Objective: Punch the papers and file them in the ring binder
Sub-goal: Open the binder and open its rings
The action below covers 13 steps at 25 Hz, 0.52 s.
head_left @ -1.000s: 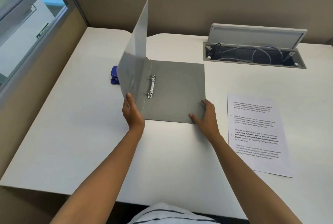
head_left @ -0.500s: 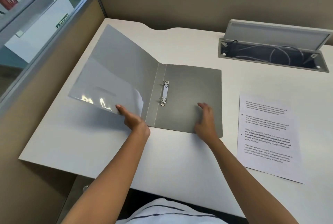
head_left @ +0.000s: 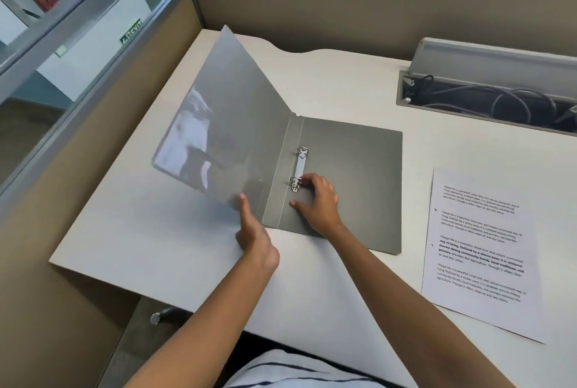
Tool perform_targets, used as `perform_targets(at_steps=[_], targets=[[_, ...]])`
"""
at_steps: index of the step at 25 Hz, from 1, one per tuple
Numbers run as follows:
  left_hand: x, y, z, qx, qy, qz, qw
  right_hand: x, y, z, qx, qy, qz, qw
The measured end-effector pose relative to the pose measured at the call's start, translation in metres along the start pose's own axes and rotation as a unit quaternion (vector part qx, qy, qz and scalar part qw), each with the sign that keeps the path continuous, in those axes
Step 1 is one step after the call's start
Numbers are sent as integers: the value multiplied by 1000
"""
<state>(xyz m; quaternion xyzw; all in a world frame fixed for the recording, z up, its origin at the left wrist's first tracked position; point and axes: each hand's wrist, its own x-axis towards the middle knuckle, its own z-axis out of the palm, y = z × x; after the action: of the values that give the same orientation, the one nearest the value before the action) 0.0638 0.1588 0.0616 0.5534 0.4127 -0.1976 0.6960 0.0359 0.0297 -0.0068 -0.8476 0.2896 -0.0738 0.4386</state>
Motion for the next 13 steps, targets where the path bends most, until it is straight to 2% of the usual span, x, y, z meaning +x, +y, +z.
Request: perform_targets(at_steps=[2, 4, 5, 7, 9, 11, 13], targets=[[-22, -15, 5, 49, -96, 26, 994, 2, -3, -1, -14, -4, 5, 1000], [-36, -16, 16, 141, -196, 151, 959, 4, -6, -1, -20, -5, 3, 1000], [-35, -13, 23, 217, -232, 247, 915, 3, -7, -1, -22, -6, 1, 1000], [-23, -4, 36, 348, -249, 417, 802, 1, -9, -4, -36, -12, 1, 999], [-10, 6, 40, 439, -250, 485, 713, -3, -9, -8, -41, -15, 0, 999], [2, 4, 34, 486, -235, 516, 665, -11, -6, -10, -44, -16, 3, 999], [12, -3, 28, 537, -198, 562, 598, -20, 1, -12, -42, -15, 11, 999]])
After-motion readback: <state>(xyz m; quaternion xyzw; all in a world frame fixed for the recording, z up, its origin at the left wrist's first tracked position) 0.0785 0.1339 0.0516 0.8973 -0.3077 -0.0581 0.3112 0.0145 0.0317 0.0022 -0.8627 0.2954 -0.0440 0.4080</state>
